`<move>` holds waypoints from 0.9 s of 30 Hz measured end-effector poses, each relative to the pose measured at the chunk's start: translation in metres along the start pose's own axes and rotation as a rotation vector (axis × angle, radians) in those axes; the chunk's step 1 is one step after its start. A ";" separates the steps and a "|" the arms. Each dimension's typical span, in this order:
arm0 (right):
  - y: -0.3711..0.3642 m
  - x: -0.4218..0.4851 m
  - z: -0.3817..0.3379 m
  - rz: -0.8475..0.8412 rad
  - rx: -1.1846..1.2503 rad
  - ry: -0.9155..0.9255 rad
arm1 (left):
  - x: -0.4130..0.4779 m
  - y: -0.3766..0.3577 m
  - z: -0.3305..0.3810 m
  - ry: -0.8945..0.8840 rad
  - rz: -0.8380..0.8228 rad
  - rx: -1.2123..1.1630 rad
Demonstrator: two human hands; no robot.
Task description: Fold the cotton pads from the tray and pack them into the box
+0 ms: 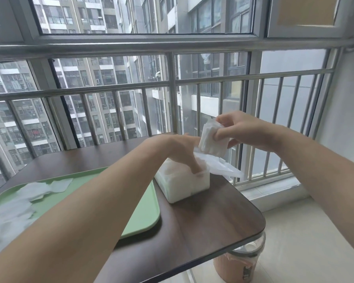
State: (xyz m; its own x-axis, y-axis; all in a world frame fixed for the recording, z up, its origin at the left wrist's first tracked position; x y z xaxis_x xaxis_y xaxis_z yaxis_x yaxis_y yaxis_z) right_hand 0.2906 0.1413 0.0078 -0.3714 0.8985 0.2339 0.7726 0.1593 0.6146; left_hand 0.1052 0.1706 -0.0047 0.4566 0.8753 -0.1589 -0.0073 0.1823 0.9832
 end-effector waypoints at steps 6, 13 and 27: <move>-0.004 0.002 -0.001 -0.030 0.070 0.014 | 0.010 -0.002 -0.003 0.198 -0.125 0.076; -0.006 0.003 -0.003 -0.106 0.098 0.018 | 0.015 -0.002 -0.018 0.250 -0.065 0.160; -0.027 0.008 -0.004 -0.176 0.128 -0.008 | 0.054 -0.023 -0.042 0.257 -0.116 0.073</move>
State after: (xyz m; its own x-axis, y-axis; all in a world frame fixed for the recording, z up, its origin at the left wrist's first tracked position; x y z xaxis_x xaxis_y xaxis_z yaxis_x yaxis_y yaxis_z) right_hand 0.2644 0.1423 -0.0041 -0.5023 0.8555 0.1255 0.7555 0.3637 0.5449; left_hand 0.0930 0.2322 -0.0397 0.2104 0.9370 -0.2788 0.1002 0.2631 0.9596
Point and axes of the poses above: each hand's wrist, its own x-axis towards the middle knuckle, its own y-axis out of the back of the hand, z = x × y, the point moved 1 cm from there along x, towards the middle knuckle, and after that the axes turned 3 degrees about y, right-handed, at the moved point
